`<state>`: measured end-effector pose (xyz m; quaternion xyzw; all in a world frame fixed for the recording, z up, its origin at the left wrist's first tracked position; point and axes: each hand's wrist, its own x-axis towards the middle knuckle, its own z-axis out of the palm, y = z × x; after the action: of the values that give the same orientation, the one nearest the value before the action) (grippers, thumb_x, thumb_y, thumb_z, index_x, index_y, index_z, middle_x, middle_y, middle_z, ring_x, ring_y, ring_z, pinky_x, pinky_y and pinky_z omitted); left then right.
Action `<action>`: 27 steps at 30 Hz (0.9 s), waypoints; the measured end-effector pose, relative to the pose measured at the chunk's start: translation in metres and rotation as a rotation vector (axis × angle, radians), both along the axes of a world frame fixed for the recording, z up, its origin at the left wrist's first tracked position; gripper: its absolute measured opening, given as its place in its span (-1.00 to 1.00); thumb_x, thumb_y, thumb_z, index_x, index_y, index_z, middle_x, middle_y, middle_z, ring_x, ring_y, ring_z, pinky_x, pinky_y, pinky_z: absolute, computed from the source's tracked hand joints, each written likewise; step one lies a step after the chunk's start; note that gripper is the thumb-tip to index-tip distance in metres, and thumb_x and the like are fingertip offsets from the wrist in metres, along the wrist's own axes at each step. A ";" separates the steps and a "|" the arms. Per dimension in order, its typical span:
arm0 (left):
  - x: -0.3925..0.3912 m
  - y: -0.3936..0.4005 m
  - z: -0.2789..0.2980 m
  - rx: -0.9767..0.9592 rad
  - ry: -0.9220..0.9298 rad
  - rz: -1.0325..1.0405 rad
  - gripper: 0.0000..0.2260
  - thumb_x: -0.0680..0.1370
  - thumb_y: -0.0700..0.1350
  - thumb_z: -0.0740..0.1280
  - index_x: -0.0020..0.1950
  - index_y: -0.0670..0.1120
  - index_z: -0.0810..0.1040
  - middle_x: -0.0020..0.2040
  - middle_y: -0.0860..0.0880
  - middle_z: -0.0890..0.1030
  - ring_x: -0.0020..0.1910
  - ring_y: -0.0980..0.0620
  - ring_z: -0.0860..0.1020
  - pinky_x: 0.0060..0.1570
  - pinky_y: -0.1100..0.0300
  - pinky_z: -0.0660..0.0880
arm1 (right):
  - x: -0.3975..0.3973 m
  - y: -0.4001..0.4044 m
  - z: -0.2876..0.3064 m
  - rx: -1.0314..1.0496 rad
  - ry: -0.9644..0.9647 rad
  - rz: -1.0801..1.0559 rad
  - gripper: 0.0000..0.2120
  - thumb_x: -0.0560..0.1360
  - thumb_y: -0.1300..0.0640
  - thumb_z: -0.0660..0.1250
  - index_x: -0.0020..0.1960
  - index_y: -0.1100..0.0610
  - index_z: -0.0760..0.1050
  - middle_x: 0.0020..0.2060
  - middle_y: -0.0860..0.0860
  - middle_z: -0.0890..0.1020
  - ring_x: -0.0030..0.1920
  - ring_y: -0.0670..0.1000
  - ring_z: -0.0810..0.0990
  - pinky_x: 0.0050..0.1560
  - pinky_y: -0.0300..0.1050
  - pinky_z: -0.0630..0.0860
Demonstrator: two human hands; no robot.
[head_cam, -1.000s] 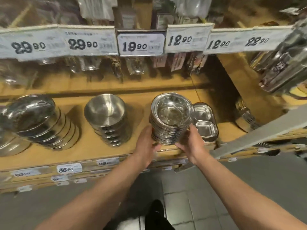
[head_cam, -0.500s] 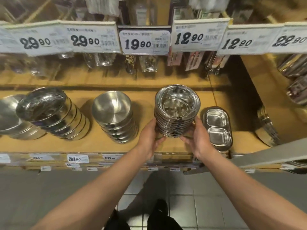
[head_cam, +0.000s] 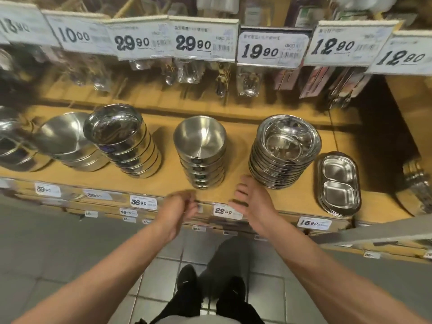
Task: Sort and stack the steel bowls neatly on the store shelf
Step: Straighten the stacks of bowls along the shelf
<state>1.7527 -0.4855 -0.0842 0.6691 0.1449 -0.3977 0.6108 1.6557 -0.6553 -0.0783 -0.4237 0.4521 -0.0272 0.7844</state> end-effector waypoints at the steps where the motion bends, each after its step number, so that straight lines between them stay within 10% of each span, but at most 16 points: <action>1: 0.013 0.003 0.003 -0.005 -0.020 0.036 -0.83 0.63 -0.30 0.18 0.06 -0.22 0.57 -0.20 -0.10 0.54 -0.23 0.03 0.57 -0.23 0.23 0.65 | 0.010 0.002 0.002 -0.024 -0.002 0.019 -0.77 0.71 -0.03 0.13 0.32 -0.02 0.39 0.29 0.11 0.47 0.22 0.06 0.51 0.05 0.02 0.62; 27: 0.093 -0.019 0.006 -0.135 0.020 -0.093 -0.74 0.68 -0.10 0.15 0.09 -0.07 0.64 -0.02 -0.04 0.74 0.02 0.03 0.66 -0.16 0.22 0.59 | 0.076 0.032 -0.017 -0.182 -0.051 -0.044 -0.68 0.72 0.02 0.07 0.22 -0.02 0.60 0.07 -0.11 0.72 0.17 -0.08 0.66 0.19 0.02 0.62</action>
<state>1.8457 -0.5050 -0.0783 0.6285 0.0928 -0.4410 0.6339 1.7314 -0.6228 -0.0951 -0.4823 0.4368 -0.0963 0.7532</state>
